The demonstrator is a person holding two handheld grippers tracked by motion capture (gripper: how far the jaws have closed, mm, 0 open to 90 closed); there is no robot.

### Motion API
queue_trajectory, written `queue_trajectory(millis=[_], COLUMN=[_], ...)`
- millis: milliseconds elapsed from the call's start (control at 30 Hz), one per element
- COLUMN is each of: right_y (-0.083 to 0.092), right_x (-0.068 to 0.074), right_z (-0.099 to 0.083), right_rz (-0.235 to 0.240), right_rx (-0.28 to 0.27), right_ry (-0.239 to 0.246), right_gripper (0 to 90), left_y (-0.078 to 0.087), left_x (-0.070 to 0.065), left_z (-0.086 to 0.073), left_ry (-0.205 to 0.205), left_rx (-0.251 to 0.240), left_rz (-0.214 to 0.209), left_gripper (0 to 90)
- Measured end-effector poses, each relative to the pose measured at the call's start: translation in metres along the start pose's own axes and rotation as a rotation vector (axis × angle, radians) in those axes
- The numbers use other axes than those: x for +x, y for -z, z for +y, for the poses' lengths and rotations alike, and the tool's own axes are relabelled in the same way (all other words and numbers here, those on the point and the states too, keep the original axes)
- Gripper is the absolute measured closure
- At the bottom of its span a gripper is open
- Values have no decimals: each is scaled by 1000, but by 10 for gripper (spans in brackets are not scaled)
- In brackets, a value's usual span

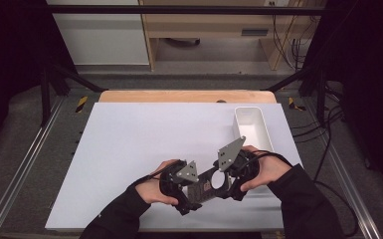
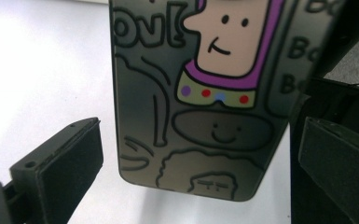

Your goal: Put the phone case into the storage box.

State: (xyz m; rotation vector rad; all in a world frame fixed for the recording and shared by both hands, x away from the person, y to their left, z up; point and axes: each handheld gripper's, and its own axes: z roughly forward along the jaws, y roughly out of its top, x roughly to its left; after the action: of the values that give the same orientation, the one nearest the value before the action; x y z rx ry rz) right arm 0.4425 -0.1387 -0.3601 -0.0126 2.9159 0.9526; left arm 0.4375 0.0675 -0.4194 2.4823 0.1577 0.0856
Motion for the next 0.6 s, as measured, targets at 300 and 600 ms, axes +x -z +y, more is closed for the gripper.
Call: queue_trajectory(millis=[300,600], right_y=[-7,-9], right_x=[-1,0], right_z=[8,13], right_rz=[3,5], right_rx=[33,49], right_ry=[12,22], right_gripper=[121,121], left_y=[-10,-17], left_x=[1,2], left_z=[3,5], left_ry=[-15,-17], left_rx=[34,67], left_rz=[-8,-20], left_gripper=[0,29])
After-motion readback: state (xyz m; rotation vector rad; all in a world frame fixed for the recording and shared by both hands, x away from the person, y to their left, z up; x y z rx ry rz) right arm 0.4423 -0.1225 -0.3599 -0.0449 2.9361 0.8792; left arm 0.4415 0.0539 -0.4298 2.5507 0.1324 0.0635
